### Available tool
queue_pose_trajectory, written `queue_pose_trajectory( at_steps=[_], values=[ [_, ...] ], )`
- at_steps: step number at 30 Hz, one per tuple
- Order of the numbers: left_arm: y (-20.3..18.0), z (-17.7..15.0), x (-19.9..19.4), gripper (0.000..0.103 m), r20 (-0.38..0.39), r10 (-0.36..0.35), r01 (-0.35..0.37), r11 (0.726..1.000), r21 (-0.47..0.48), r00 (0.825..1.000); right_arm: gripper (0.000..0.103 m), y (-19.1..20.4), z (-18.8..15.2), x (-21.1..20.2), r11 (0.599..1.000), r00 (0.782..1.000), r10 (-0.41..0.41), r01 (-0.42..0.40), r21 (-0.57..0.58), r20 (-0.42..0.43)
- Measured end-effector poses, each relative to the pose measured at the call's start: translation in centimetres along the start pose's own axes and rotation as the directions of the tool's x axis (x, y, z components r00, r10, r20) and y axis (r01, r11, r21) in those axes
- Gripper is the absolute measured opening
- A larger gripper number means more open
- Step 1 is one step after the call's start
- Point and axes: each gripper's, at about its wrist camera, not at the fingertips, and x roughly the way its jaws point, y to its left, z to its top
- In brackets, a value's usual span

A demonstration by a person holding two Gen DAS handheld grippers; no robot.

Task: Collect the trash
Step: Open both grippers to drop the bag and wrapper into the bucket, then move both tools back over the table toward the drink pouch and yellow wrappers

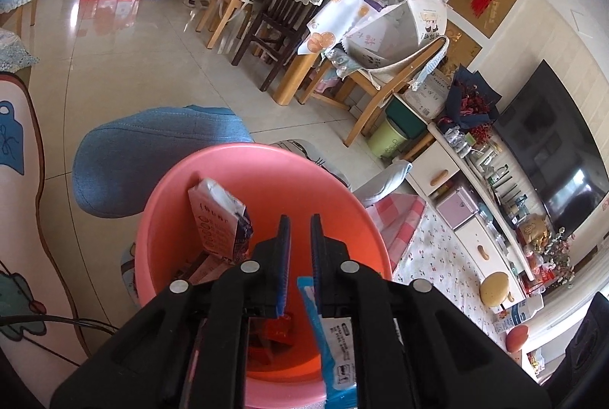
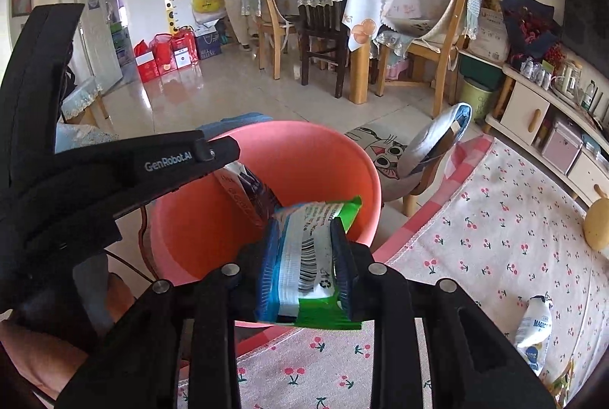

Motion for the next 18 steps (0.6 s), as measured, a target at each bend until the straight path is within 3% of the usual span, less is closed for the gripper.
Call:
queue_pose_trajectory(
  at_steps=[7, 12, 18],
  values=[
    [-0.6, 0.1, 0.0, 0.061, 0.019, 0.029, -0.029, 1.0, 0.008, 0.999, 0.072, -1.6, -0.9, -1.5, 0.997, 0.998, -0.053, 0.051, 0.052, 0.035],
    [-1.7, -0.1, -0.2, 0.072, 0.043, 0.033, -0.036, 0.998, 0.06, 0.999, 0.083, -3.4, -1.9, -3.0, 0.989, 0.994, -0.099, 0.094, 0.115, 0.04],
    [-3.5, -0.8, -0.4, 0.083, 0.049, 0.008, -0.015, 0.99, 0.141, 0.999, 0.088, -5.6, -3.5, -5.3, 0.975, 0.989, -0.142, 0.133, 0.176, 0.04]
  ],
)
